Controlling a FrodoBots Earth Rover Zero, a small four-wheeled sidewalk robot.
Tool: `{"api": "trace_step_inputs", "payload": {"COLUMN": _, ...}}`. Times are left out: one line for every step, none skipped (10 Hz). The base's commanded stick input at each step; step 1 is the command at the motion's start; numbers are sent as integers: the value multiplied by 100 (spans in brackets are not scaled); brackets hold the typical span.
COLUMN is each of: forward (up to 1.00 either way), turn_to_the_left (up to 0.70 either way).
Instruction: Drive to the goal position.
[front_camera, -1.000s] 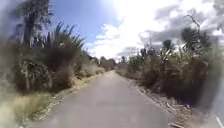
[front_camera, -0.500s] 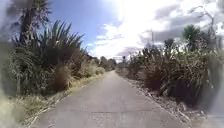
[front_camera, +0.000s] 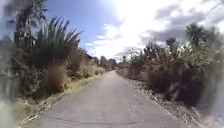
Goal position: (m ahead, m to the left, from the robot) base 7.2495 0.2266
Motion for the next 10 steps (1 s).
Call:
{"api": "trace_step_inputs", "payload": {"forward": 70, "turn_to_the_left": 0}}
{"api": "trace_step_inputs", "payload": {"forward": 70, "turn_to_the_left": 0}}
{"api": "trace_step_inputs", "payload": {"forward": 70, "turn_to_the_left": 0}}
{"api": "trace_step_inputs", "payload": {"forward": 70, "turn_to_the_left": 0}}
{"api": "trace_step_inputs", "payload": {"forward": 70, "turn_to_the_left": 0}}
{"api": "trace_step_inputs", "payload": {"forward": 70, "turn_to_the_left": 0}}
{"api": "trace_step_inputs", "payload": {"forward": 70, "turn_to_the_left": 0}}
{"api": "trace_step_inputs", "payload": {"forward": 70, "turn_to_the_left": 0}}
{"api": "trace_step_inputs", "payload": {"forward": 70, "turn_to_the_left": 0}}
{"api": "trace_step_inputs", "payload": {"forward": 70, "turn_to_the_left": 0}}
